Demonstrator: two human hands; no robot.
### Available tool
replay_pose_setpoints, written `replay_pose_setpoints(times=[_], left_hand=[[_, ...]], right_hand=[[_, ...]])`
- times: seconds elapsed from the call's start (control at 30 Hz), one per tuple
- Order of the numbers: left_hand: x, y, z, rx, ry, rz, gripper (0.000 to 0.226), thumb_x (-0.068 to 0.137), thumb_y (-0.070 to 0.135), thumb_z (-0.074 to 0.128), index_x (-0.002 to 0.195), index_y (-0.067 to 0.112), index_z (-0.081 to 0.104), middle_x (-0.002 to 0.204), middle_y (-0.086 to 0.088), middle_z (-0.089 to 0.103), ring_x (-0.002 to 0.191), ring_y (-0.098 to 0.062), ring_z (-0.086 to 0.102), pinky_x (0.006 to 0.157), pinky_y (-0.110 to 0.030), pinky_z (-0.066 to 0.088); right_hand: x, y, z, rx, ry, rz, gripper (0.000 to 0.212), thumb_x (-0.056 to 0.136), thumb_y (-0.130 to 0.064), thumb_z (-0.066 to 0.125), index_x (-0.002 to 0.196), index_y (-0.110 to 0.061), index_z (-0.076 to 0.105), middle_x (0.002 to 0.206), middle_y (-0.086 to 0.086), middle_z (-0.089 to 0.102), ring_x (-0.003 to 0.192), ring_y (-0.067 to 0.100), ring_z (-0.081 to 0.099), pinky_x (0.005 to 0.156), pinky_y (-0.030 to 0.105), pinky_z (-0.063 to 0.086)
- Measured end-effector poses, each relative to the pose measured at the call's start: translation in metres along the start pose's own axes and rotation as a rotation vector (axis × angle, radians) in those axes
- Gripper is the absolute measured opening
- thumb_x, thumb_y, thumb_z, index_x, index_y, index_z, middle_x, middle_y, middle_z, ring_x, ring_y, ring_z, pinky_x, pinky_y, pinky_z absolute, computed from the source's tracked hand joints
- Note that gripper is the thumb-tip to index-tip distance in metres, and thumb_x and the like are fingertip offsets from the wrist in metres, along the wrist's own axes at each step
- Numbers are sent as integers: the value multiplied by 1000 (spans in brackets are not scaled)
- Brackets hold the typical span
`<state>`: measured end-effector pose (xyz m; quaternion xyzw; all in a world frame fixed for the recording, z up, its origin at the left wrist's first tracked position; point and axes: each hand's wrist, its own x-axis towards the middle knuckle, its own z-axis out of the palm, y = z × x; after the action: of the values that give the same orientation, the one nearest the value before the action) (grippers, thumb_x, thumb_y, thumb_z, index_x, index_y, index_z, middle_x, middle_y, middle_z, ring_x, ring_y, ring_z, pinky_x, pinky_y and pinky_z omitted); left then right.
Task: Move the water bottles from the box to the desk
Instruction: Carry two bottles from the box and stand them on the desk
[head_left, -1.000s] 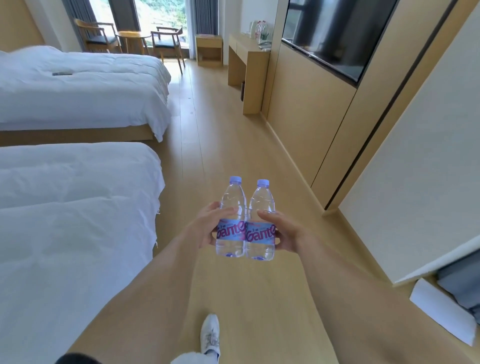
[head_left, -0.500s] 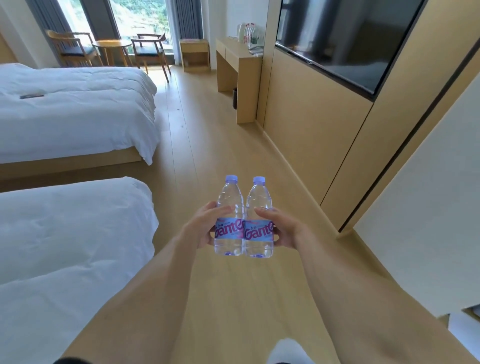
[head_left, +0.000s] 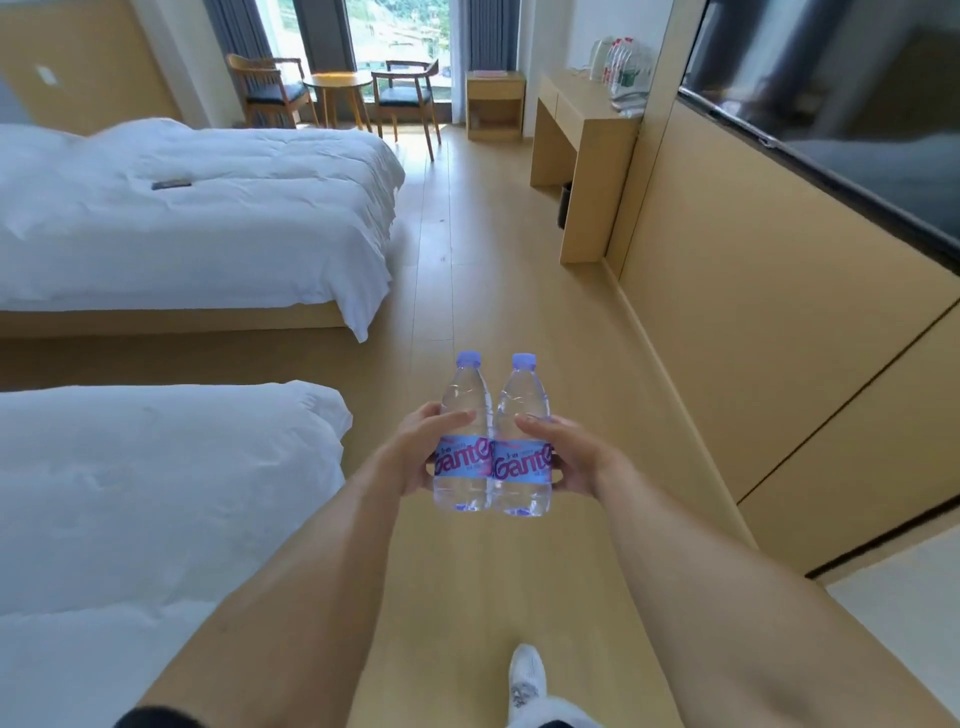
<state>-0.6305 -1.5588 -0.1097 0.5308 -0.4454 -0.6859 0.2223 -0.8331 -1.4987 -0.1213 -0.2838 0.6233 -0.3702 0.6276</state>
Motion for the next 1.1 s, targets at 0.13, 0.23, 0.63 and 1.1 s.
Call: replay_pose_setpoints(times=[0.13, 0.23, 0.63, 1.1], left_hand=[[54, 40, 10, -28, 41, 0, 41, 89, 32, 74, 125, 18, 59, 92, -6, 66, 79, -23, 66, 85, -56, 56], [88, 65, 16, -41, 48, 5, 40, 89, 33, 73, 125, 21, 59, 96, -7, 67, 83, -23, 67, 83, -53, 58], [240, 147, 28, -5, -5, -4, 49, 87, 34, 76, 128, 14, 59, 103, -10, 67, 90, -28, 66, 88, -59, 57], [478, 294, -8, -7, -152, 9, 44, 88, 33, 74, 125, 15, 58, 96, -8, 67, 82, -23, 66, 71, -45, 60]], right_hand=[[56, -47, -29, -13, -57, 9, 33, 92, -39, 69, 120, -23, 62, 98, 5, 71, 85, 21, 68, 93, 46, 52], [90, -75, -47, -13, -83, 20, 30, 92, -38, 69, 117, -23, 62, 97, 5, 70, 86, 20, 67, 95, 47, 51], [216, -154, -106, 25, -12, 6, 36, 89, -37, 72, 119, -19, 63, 99, 7, 71, 88, 23, 69, 88, 47, 55], [408, -312, -140, 71, 156, 1, 44, 87, -42, 73, 124, -21, 61, 92, 3, 74, 79, 16, 72, 66, 34, 56]])
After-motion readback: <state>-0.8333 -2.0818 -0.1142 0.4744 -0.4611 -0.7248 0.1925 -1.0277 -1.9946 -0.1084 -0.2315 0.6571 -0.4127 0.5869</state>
